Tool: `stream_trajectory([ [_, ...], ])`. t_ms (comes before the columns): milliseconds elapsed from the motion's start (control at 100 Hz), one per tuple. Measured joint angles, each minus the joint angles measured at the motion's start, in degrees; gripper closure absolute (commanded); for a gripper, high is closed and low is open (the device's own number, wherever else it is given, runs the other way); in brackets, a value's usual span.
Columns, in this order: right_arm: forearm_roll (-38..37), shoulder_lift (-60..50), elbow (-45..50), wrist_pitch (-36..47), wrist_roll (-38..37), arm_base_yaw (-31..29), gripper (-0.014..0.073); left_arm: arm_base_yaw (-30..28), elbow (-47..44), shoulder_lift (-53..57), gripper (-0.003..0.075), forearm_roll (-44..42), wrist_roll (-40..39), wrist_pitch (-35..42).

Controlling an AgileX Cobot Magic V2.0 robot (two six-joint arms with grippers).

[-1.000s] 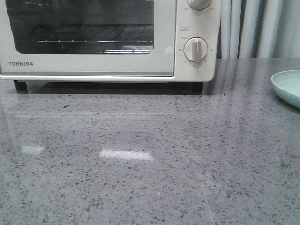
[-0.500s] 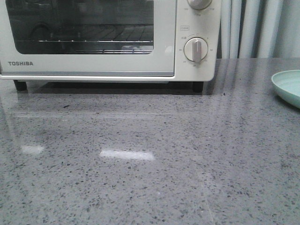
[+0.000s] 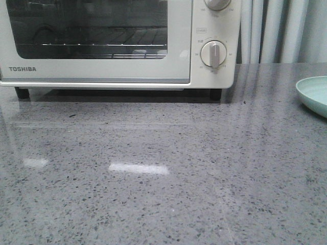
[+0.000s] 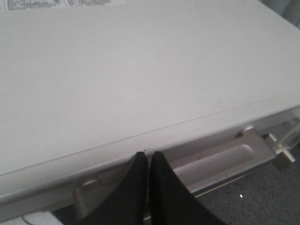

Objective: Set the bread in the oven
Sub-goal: 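Pull the toaster oven door down and open with the left gripper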

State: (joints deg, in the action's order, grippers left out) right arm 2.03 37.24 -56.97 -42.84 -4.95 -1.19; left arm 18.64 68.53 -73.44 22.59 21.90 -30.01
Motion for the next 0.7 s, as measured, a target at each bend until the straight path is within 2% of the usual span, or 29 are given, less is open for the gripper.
stream_trajectory([
  [180, 0.00, 0.00, 0.00, 0.00, 0.13, 0.00, 0.0652, 0.00, 0.14, -0.50, 0.0741, -1.83, 0.09, -1.37],
  [370, 0.00, 0.00, 0.00, 0.00, 0.13, 0.00, 0.0652, 0.00, -2.74, 0.28, 0.0741, -0.98, 0.09, 1.28],
  [560, 0.00, 0.00, 0.00, -0.22, 0.13, 0.00, 0.0652, 0.34, -11.56, 6.41, 0.0742, 1.37, 0.09, 6.85],
  [700, 0.00, 0.00, 0.00, -1.54, 0.13, 0.00, 0.0652, 0.43, -19.66, 15.32, 0.0742, 3.03, 0.09, 5.76],
])
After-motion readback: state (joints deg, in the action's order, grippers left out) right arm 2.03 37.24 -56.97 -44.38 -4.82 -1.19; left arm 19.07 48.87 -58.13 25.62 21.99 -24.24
